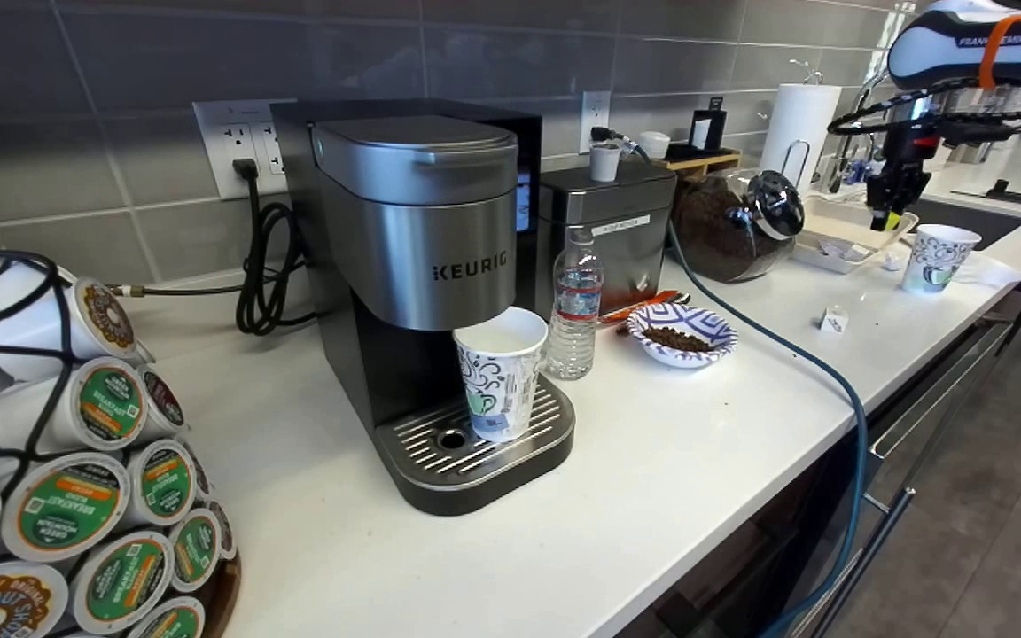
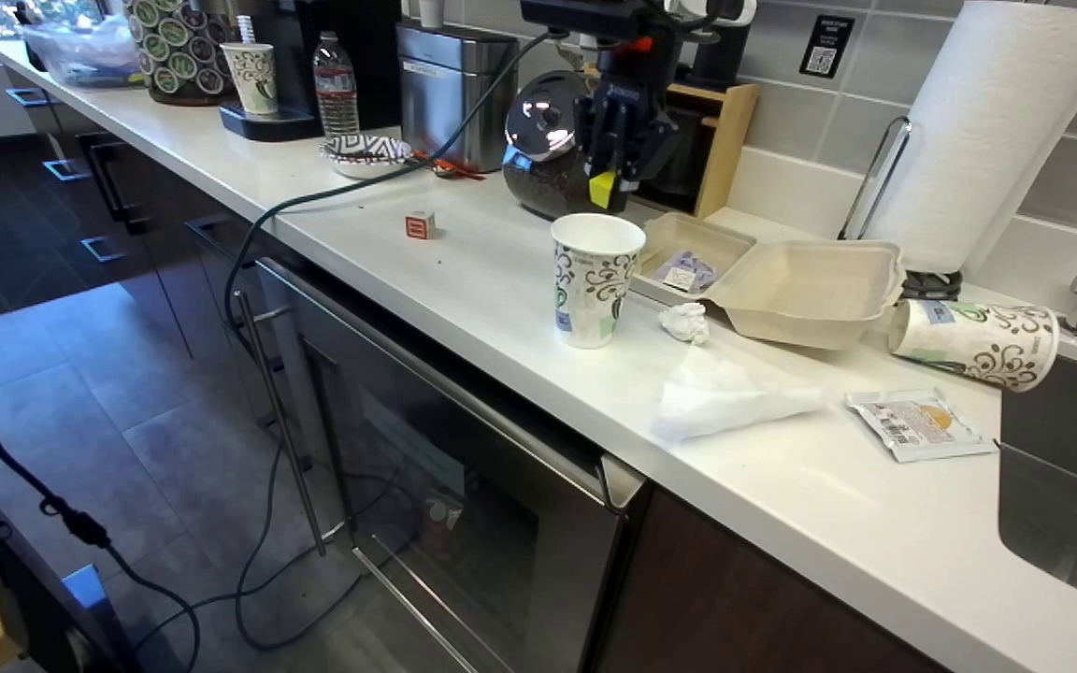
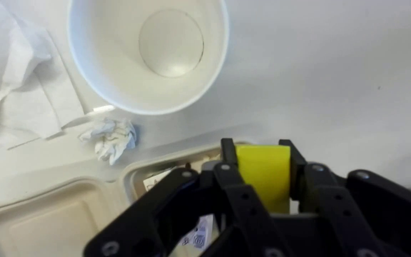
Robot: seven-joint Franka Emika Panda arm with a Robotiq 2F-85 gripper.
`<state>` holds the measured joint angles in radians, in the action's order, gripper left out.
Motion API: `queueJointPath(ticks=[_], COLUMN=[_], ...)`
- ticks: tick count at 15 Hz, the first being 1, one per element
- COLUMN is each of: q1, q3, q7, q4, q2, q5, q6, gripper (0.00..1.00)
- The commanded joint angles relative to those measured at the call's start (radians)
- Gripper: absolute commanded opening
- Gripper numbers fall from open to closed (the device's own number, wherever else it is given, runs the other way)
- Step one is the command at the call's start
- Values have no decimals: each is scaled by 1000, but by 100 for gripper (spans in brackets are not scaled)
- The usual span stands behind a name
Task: Remove one white square and yellow block from the food pack.
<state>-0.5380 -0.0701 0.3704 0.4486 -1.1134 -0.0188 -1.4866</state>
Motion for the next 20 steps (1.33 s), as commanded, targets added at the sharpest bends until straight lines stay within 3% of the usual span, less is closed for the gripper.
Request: queueJointPath(ticks=[1, 9, 10, 13, 14, 20], q1=[-25, -10, -6, 1, 1, 97], q3=[29, 98, 75, 82, 83, 81], q7=[163, 424, 364, 401, 404, 432], q4=[44, 36, 11, 10, 11, -4], q2=[55, 100, 76, 85, 85, 51], q5=[-6, -39, -28, -34, -34, -8], q6=[143, 428, 373, 408, 408, 409], gripper=[9, 9, 34, 34, 9, 9])
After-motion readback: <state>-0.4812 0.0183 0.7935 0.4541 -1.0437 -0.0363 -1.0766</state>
